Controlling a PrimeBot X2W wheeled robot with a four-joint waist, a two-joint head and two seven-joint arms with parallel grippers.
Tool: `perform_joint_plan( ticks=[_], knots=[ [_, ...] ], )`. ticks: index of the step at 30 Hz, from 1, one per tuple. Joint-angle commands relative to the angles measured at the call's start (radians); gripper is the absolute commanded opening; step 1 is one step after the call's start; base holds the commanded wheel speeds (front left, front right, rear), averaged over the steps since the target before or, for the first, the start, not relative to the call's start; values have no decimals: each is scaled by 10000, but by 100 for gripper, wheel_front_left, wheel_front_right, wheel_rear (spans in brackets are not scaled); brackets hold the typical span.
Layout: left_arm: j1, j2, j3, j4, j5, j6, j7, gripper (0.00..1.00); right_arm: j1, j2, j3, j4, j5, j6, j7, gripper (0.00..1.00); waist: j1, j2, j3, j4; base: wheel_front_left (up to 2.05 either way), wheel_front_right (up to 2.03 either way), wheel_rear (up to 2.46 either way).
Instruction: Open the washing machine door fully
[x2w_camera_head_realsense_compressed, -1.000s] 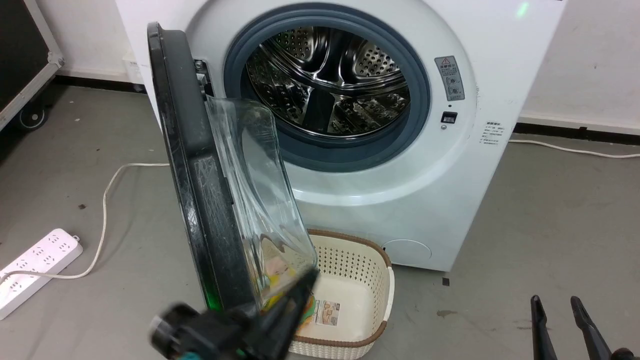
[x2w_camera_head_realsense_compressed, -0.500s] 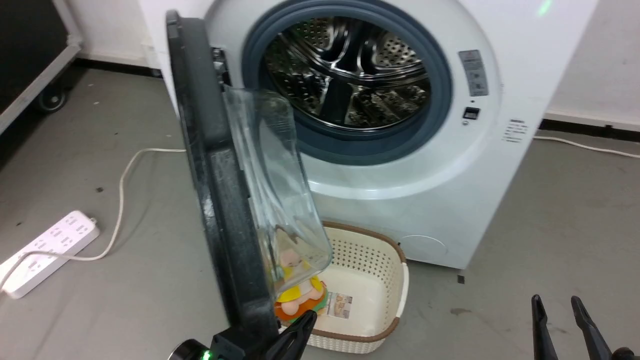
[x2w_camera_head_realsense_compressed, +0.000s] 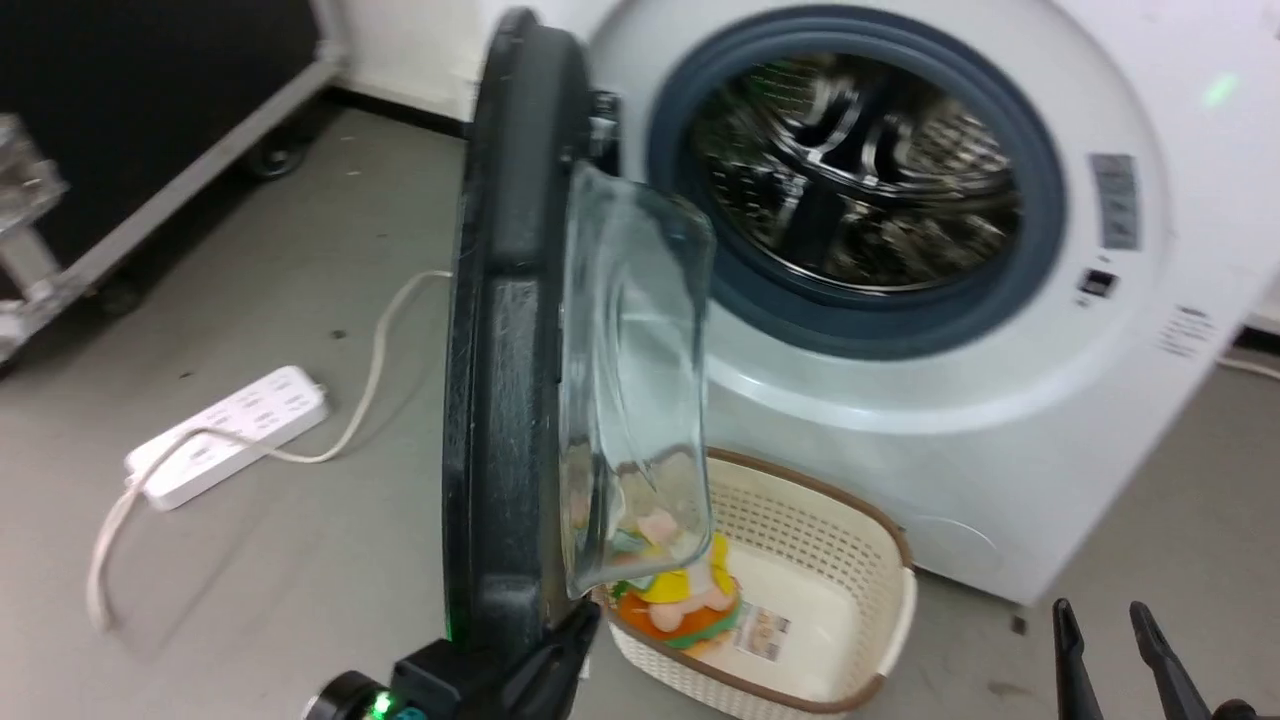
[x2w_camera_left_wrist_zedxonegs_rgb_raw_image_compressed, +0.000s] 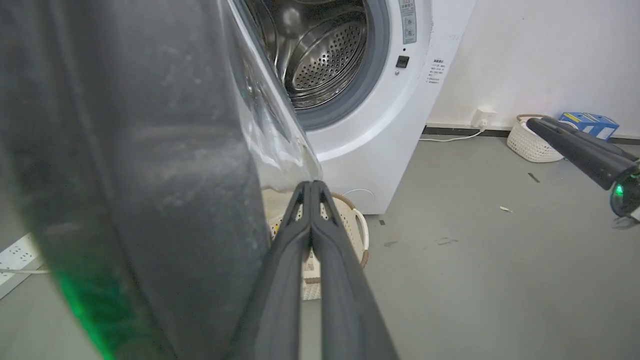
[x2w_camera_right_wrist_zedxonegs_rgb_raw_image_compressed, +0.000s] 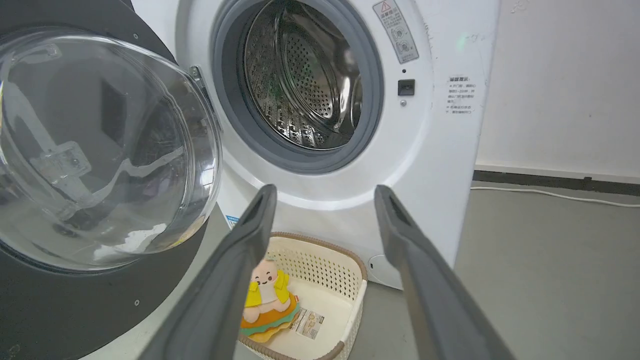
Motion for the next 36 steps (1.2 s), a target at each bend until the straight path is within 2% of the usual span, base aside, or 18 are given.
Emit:
perform_joint_plan(
  ticks=[1,4,14,24,36],
  knots=[
    [-29,72,135,-39,-26,114,-34,0,23,20,26,19,96,10,-43,100,0,0,-137,401,0,0,0],
    [26,95,411,-92,-71,348,-78,0,28,20,142,52,114,10,-43,100,0,0,-183,721,0,0,0],
    [-184,71,2313,122,-475,1502,-936,0,-507,20,659,269,-249,10,-43,100,0,0,358,943,0,0,0],
    [-1407,403,3623,1395,-1070,1702,-1313,0,-410,20,429,85,-666,10,-43,100,0,0,1202,930,0,0,0],
    [-3507,1381,5227,4550,-1849,1517,-2141,0,-762,-26,282,-391,-1299,10,173,100,0,0,2444,325,0,0,0]
  ],
)
